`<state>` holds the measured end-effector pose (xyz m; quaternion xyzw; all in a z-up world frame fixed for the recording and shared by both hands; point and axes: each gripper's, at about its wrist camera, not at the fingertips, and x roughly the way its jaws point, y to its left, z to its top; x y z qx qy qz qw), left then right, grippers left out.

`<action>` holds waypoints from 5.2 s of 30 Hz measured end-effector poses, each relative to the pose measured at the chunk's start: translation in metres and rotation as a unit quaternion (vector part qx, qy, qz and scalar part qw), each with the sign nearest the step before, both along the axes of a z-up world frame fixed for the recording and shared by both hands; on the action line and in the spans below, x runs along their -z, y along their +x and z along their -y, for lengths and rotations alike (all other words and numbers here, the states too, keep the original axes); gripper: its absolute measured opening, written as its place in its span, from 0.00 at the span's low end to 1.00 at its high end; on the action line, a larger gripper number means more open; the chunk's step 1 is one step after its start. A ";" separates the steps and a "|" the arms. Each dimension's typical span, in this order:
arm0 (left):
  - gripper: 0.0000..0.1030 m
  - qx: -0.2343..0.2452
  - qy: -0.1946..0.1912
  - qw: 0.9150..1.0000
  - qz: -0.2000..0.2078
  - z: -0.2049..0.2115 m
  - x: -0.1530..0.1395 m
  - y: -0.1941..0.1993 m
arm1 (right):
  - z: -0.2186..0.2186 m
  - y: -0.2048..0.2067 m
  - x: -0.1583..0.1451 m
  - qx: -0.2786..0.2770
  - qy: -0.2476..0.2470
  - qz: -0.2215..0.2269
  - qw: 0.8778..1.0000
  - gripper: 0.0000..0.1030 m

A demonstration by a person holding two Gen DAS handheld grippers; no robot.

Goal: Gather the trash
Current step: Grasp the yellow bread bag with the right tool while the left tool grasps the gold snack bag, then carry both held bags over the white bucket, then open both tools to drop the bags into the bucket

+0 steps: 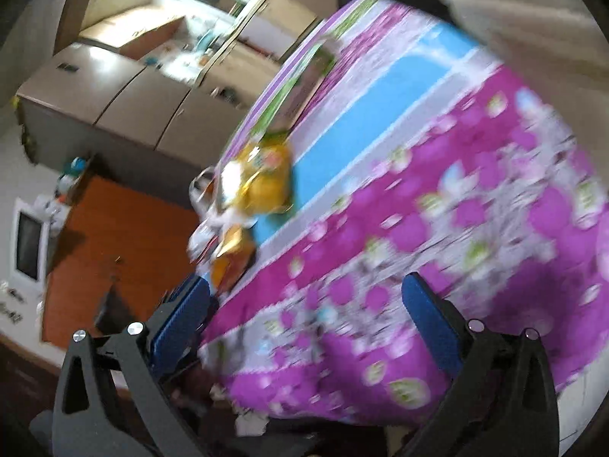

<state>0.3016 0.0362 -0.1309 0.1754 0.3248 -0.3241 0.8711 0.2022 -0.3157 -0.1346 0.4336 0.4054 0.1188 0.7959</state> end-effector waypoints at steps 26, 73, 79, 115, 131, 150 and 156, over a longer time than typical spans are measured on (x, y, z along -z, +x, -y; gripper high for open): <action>0.40 0.008 -0.045 0.995 -0.084 0.020 0.015 0.010 | -0.065 0.084 -0.037 -0.095 -0.323 0.071 0.939 0.48; 0.38 -0.165 -0.035 0.982 0.087 0.117 -0.115 0.023 | -0.025 0.019 -0.101 -0.060 -0.349 0.071 0.933 0.33; 0.38 -0.166 -0.048 0.979 0.108 0.131 -0.138 0.021 | -0.017 0.013 -0.128 -0.033 -0.352 0.102 0.930 0.33; 0.38 -0.027 -0.012 0.993 0.116 0.307 -0.143 0.028 | 0.105 -0.008 -0.168 0.093 -0.394 0.096 0.909 0.33; 0.40 0.240 0.033 0.970 0.017 0.493 -0.114 0.060 | 0.251 0.026 -0.143 0.102 -0.420 -0.090 0.897 0.33; 0.43 0.302 0.133 0.941 -0.069 0.564 -0.026 0.066 | 0.297 0.054 -0.080 0.009 -0.329 -0.200 0.923 0.33; 0.65 0.279 0.130 0.950 -0.058 0.558 -0.026 0.075 | 0.299 0.057 -0.083 0.001 -0.321 -0.187 0.928 0.53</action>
